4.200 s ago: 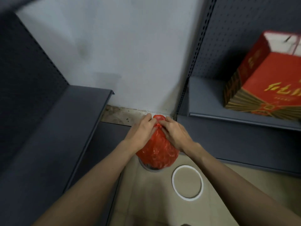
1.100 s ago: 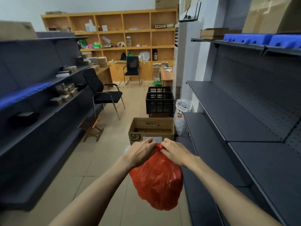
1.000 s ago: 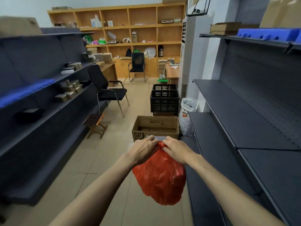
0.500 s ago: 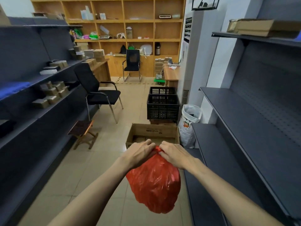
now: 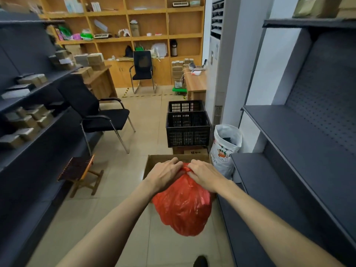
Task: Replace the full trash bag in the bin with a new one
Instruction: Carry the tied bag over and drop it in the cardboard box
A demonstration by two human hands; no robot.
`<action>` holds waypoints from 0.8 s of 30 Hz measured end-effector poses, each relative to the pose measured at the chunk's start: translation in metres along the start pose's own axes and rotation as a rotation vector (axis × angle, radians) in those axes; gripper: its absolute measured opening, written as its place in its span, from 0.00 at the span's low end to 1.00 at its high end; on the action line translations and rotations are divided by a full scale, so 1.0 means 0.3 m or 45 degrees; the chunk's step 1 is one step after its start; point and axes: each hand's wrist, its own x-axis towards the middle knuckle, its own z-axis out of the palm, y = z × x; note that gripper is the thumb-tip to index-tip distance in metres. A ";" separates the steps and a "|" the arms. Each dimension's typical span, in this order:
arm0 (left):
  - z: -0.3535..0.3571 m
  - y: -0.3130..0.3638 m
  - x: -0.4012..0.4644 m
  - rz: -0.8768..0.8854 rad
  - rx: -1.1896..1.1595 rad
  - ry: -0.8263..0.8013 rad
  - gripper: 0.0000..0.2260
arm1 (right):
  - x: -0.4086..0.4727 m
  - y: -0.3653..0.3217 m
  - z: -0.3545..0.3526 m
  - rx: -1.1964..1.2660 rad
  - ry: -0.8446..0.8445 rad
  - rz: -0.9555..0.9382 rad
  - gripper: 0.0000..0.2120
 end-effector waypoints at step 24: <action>0.385 -0.719 1.088 -0.260 -0.086 -0.229 0.16 | 1.143 0.768 0.348 0.063 0.010 0.026 0.12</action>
